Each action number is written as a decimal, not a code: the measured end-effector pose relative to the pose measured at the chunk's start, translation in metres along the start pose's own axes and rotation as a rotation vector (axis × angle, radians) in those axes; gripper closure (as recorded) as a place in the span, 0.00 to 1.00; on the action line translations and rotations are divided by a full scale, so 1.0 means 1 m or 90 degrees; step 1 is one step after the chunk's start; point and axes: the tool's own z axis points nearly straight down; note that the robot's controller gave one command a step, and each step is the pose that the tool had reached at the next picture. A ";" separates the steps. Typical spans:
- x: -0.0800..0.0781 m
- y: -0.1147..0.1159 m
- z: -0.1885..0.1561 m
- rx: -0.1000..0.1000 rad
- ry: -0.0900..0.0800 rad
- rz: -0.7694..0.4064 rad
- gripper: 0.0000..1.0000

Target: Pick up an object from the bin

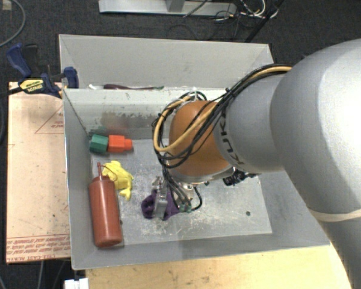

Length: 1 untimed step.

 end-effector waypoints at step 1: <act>0.000 0.000 0.000 0.000 0.000 0.000 1.00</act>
Offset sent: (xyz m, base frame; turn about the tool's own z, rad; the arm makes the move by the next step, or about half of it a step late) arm 0.0094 -0.0053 0.1303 -0.0314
